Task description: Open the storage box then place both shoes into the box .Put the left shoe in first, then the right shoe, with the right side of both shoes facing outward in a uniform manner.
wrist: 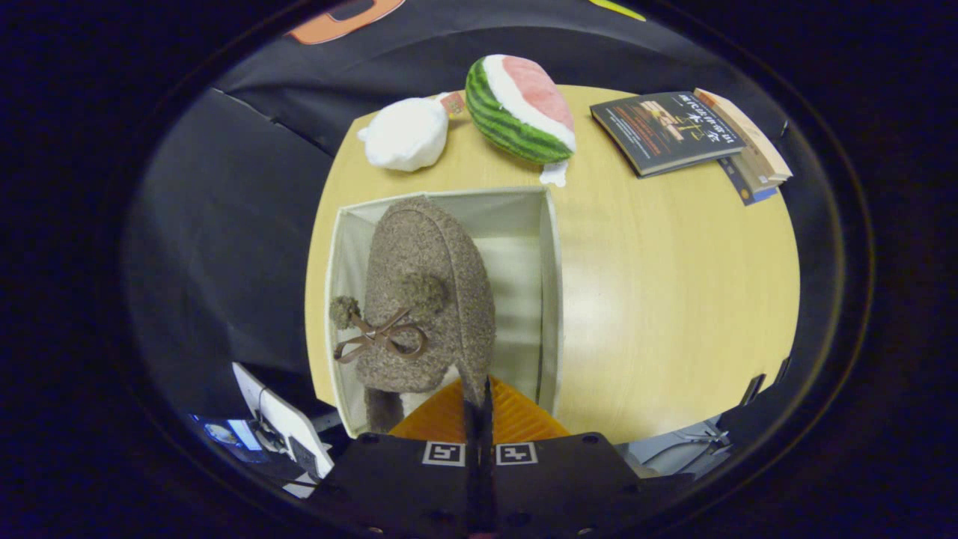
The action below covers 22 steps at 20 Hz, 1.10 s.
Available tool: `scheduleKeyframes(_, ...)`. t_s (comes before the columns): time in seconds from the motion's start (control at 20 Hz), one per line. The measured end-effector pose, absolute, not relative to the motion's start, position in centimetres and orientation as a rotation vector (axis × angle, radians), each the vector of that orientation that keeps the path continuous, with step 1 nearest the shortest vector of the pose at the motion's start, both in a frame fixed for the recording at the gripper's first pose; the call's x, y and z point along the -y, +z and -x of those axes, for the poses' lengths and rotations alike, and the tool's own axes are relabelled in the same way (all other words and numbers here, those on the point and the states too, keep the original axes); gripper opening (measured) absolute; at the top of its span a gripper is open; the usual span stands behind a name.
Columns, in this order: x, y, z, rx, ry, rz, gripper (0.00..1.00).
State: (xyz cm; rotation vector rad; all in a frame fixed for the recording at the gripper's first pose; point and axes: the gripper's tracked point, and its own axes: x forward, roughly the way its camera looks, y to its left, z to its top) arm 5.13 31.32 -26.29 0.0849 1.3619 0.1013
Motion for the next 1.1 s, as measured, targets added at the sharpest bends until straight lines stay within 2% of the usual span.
scheduleKeyframes(0.3,-30.0,-30.2,-6.3,-1.339,-0.094,-0.033,0.01)
scheduleKeyframes(0.45,-29.0,-31.5,-6.9,-1.330,-0.144,-0.017,0.00)
scheduleKeyframes(0.75,-28.9,-32.5,-7.3,-1.307,-0.149,0.018,0.01)
scheduleKeyframes(1.1,-30.0,-31.2,-7.0,-1.263,-0.090,-0.040,0.10)
